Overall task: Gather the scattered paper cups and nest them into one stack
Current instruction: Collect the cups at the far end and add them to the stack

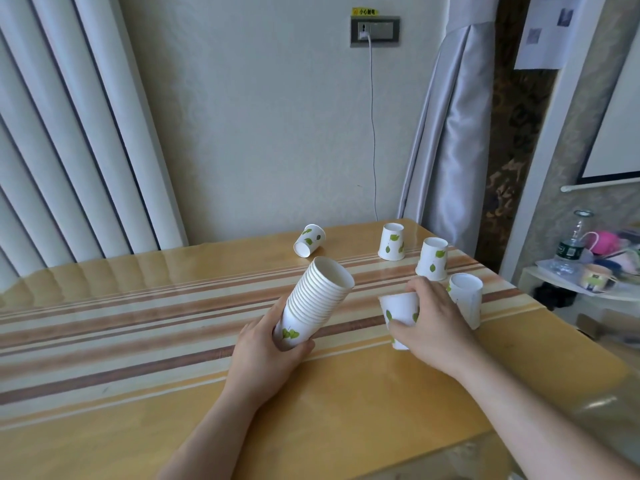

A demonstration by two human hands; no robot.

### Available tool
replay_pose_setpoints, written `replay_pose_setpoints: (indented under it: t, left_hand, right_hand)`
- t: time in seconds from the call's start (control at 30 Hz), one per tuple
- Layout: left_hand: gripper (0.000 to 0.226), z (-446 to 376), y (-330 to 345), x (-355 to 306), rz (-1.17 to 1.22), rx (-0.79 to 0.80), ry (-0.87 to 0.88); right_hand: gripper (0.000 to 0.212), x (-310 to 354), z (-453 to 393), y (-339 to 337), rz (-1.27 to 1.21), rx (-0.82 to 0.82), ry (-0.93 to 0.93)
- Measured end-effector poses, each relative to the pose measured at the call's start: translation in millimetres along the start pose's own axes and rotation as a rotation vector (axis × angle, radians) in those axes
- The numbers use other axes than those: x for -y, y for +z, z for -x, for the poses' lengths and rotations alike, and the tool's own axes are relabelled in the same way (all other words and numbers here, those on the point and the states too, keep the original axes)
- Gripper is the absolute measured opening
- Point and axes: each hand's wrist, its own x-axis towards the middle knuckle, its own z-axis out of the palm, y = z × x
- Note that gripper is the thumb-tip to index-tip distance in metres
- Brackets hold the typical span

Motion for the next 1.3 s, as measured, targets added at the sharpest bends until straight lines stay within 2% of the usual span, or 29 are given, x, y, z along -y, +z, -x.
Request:
replay_pose_setpoints:
  t: [0.07,0.2,0.27,0.3,0.4,0.47,0.53,0.6,0.67,0.77,0.8,0.9,0.93,1.0,1.07,1.1,1.13,1.2,1.27,1.3]
  left_hand:
    - [0.082,0,0,0,-0.002,-0.003,-0.005]
    - [0.083,0,0,1,-0.005,0.005,-0.003]
    - [0.084,-1,1,1,-0.015,0.002,0.000]
    - [0.084,-1,1,1,-0.018,0.001,0.000]
    - [0.085,-2,1,2,-0.027,0.004,0.007]
    - [0.084,-2,1,2,-0.038,0.006,0.010]
    - [0.085,-3,1,1,-0.047,0.005,0.012]
    - [0.084,-3,1,1,-0.052,0.000,0.017]
    - [0.084,-3,1,2,-0.050,0.000,0.020]
    - [0.085,-2,2,3,-0.047,0.011,0.019]
    - [0.085,-2,2,3,-0.048,0.013,0.016]
    - [0.086,-3,2,3,-0.050,0.011,0.012]
    - [0.086,-3,2,3,-0.048,0.011,0.012]
    - [0.087,-3,2,3,-0.042,0.009,0.007]
    - [0.087,-2,2,2,-0.039,0.008,-0.001]
    - [0.088,-2,2,2,-0.037,0.011,-0.005]
    - [0.088,-2,2,1,-0.035,0.016,-0.007]
    - [0.086,-3,3,2,-0.039,0.022,-0.011]
    - [0.084,-3,2,1,-0.042,0.023,-0.015]
    - [0.084,-3,2,1,-0.044,0.022,-0.014]
  right_hand:
    - [0.037,6,2,6,-0.197,-0.053,0.014]
    - [0.034,3,8,22,-0.267,0.013,0.057]
    - [0.039,6,8,24,-0.363,-0.012,0.115]
    - [0.043,11,7,23,-0.489,-0.061,0.151]
    - [0.055,32,-3,12,-1.107,-0.164,0.193]
    - [0.059,46,-11,5,-1.372,-0.106,0.141]
    - [0.061,58,-18,2,-1.453,-0.022,0.043]
    - [0.062,67,-19,5,-1.378,0.018,-0.023]
    - [0.060,71,-18,11,-1.174,0.007,-0.054]
    - [0.053,72,-15,19,-1.009,0.030,-0.050]
    - [0.061,71,-13,20,-1.007,0.048,-0.033]
    - [0.108,61,-8,18,-0.952,0.120,-0.053]
    - [0.111,56,-7,14,-0.891,0.105,-0.081]
    - [0.092,40,-8,4,-0.707,-0.055,-0.149]
    - [0.070,16,-16,-10,-0.392,-0.346,-0.222]
    - [0.066,2,-22,-16,-0.191,-0.440,-0.224]
    - [0.066,-12,-27,-21,0.004,-0.454,-0.170]
    - [0.070,-37,-36,-29,0.265,-0.292,0.049]
    - [0.067,-61,-40,-34,0.353,-0.105,0.214]
    - [0.065,-69,-39,-35,0.339,-0.055,0.237]
